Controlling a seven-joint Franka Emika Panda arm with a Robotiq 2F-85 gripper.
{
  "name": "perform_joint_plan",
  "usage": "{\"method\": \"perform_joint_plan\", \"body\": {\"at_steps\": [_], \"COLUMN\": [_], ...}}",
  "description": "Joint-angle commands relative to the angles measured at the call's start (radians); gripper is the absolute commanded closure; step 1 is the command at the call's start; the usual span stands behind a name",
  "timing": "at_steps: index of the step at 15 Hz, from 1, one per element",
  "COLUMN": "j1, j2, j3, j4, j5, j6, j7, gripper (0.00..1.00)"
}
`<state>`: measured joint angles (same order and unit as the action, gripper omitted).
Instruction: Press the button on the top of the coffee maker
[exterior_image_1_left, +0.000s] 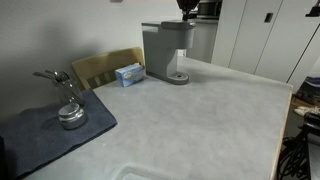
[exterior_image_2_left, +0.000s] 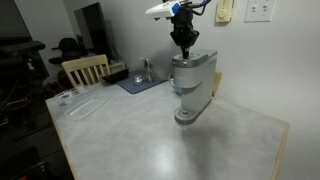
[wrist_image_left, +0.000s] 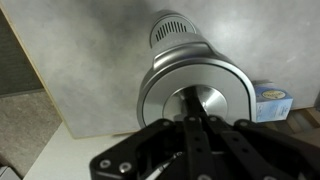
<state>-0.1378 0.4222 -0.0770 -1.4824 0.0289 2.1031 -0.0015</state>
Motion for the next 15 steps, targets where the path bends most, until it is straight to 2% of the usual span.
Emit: {"method": "perform_joint_plan", "body": {"at_steps": [1,15], "j1": [-0.006,-0.006], "j2": [-0.045,-0.091], "j3": [0.004,0.012], "j4": [-0.080,-0.194], "j5": [0.017,0.070], "j6": [0.051,0.124], "j7": [-0.029,-0.050], "gripper": [1.00,1.00]}}
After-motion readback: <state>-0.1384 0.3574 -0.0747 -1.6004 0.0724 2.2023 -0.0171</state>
